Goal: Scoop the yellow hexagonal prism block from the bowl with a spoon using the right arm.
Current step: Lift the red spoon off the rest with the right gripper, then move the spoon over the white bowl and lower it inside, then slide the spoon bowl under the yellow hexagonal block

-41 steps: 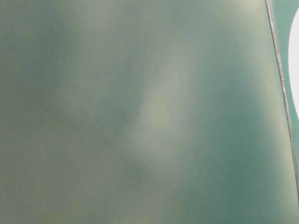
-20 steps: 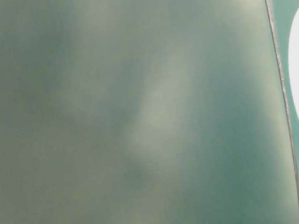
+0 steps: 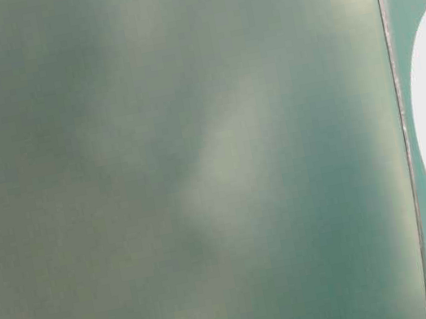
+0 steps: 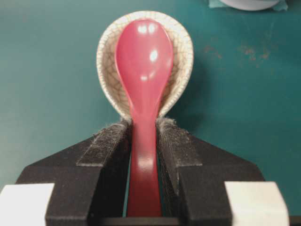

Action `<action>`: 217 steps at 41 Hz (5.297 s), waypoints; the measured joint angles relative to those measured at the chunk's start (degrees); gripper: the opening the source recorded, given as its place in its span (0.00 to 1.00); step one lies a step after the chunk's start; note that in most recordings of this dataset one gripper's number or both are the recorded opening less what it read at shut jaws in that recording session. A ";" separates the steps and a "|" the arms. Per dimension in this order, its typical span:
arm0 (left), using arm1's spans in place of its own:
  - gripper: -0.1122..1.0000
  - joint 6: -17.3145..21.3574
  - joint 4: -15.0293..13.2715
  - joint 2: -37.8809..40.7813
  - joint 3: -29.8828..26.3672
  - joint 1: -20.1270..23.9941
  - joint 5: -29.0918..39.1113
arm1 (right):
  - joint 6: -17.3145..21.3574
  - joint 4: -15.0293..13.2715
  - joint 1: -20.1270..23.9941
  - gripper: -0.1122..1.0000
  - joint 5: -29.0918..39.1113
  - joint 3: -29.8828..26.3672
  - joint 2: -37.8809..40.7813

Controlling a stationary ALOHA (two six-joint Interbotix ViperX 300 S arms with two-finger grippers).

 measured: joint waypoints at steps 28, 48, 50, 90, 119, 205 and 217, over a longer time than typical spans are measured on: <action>0.12 0.00 0.00 -0.09 0.00 0.00 0.00 | -8.09 0.09 -5.54 0.32 17.05 -3.69 -21.80; 0.12 0.88 0.00 -0.70 0.00 -0.09 -0.44 | -19.51 -0.09 -25.75 0.32 59.94 -20.13 -37.79; 0.12 0.88 0.09 -0.79 0.00 -0.09 -0.79 | -19.51 -0.09 -27.60 0.32 63.11 -21.80 -37.79; 0.12 0.88 0.00 -2.55 0.00 -0.09 -0.97 | -19.51 -3.08 -37.79 0.32 81.47 -36.30 -24.17; 0.12 0.97 0.09 -2.46 0.00 -0.09 -0.97 | -8.44 -18.46 -39.46 0.32 93.34 -42.98 -13.27; 0.12 1.05 0.18 -2.37 0.00 -0.09 -0.97 | -6.50 -20.65 -38.32 0.32 88.51 -53.53 -1.41; 0.12 1.14 0.26 -2.46 0.00 -0.09 -0.97 | -6.33 -19.95 -37.88 0.32 86.04 -53.53 -1.41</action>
